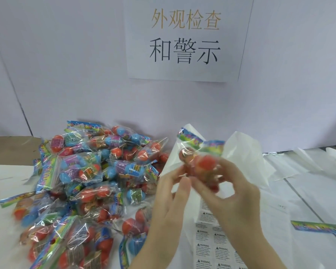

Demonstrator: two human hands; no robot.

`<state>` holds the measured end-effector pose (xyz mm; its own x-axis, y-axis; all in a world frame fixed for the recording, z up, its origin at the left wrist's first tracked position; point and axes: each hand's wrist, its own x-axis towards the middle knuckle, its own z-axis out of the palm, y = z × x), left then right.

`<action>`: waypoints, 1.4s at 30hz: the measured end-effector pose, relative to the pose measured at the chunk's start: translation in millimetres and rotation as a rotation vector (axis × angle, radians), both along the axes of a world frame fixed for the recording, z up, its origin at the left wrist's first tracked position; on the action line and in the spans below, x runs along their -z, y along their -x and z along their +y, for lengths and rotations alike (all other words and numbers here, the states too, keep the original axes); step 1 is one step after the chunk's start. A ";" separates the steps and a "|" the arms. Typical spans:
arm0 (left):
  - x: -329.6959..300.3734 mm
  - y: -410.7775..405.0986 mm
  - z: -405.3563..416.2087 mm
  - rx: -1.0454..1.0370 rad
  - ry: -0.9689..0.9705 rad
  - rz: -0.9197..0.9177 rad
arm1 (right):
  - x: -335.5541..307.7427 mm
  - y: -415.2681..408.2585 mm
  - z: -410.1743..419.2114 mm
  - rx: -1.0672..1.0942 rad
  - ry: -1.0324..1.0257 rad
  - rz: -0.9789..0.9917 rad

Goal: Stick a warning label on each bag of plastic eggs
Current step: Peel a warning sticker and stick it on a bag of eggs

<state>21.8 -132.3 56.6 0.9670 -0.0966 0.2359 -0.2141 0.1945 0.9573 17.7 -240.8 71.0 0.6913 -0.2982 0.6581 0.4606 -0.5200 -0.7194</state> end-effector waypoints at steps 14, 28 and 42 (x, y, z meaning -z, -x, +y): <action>-7.6 -9.8 17.7 0.173 0.190 0.150 | 5.8 2.4 -10.0 -0.534 -0.370 0.385; -5.8 0.4 8.2 0.179 0.058 0.133 | 12.1 4.8 -6.3 -0.505 -0.518 0.443; 0.4 -6.8 10.4 0.090 0.302 0.156 | 10.3 10.3 -11.0 -0.206 -0.397 0.081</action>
